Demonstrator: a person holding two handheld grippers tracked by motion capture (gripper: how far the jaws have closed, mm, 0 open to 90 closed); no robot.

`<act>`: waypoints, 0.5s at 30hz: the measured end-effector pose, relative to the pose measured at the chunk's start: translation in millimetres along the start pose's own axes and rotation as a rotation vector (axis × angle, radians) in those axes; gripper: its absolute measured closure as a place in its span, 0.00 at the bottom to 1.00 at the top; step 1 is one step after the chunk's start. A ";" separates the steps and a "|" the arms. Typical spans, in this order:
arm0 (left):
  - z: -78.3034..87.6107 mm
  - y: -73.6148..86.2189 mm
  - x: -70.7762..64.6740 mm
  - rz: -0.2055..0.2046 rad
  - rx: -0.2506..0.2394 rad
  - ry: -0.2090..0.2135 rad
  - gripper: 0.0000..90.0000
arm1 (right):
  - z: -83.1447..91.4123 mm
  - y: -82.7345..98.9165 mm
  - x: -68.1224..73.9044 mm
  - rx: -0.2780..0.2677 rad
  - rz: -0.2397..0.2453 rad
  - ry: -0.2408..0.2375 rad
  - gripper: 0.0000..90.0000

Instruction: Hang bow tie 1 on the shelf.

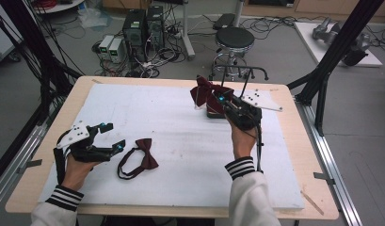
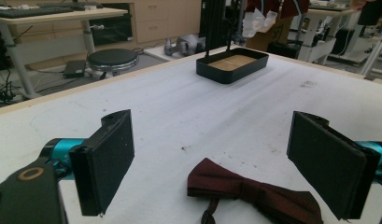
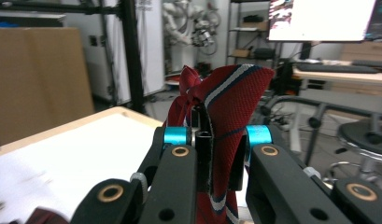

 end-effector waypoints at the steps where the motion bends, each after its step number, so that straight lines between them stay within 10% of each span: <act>1: 1.3 1.2 0.5 0.004 0.002 -0.004 0.17 | -0.2 -0.7 -0.8 -0.008 -0.009 0.008 0.96; 15: 10.3 6.4 6.7 0.006 0.001 -0.023 0.17 | -0.9 -9.6 -16.6 -0.099 -0.013 0.208 0.96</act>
Point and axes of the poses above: each handheld gripper's, and its own axes: z roughly backward along the jaws, y roughly out of its underside, x roughly to its left, the point moved 5 cm from there along -z, roughly forward along the jaws, and after that the axes turned 12 degrees about -z, right-handed, at the moved point
